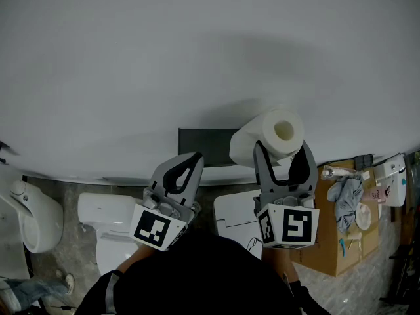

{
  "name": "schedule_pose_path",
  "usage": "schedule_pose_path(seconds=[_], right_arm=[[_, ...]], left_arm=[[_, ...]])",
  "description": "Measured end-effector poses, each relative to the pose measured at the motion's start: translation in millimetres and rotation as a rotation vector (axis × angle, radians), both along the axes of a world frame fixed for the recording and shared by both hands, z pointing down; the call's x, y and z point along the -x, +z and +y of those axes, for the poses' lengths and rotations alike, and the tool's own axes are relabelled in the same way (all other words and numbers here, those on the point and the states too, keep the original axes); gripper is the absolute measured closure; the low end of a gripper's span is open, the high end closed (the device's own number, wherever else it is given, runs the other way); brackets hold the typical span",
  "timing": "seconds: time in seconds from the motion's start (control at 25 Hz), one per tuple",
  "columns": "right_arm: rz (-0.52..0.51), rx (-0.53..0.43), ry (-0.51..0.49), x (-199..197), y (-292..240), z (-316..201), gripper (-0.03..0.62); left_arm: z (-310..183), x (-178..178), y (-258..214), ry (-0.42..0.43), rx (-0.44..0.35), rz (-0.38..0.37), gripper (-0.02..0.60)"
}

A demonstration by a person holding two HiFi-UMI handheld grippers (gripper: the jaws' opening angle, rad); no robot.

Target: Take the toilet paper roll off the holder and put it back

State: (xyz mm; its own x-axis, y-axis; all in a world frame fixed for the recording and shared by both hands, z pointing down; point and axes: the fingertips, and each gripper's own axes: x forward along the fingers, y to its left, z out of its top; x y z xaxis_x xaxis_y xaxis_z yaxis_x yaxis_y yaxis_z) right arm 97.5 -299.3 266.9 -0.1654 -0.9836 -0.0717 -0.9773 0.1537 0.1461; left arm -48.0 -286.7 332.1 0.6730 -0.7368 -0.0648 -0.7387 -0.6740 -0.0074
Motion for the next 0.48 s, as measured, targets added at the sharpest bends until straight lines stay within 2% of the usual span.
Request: schedule_pose_path(seconds=[0.48], right_arm=[[-0.009, 0.004, -0.007, -0.1, 0.9, 1.1, 0.247]], left_arm=[[2.8, 0.7, 0.5, -0.001, 0.005, -0.006, 0.575]])
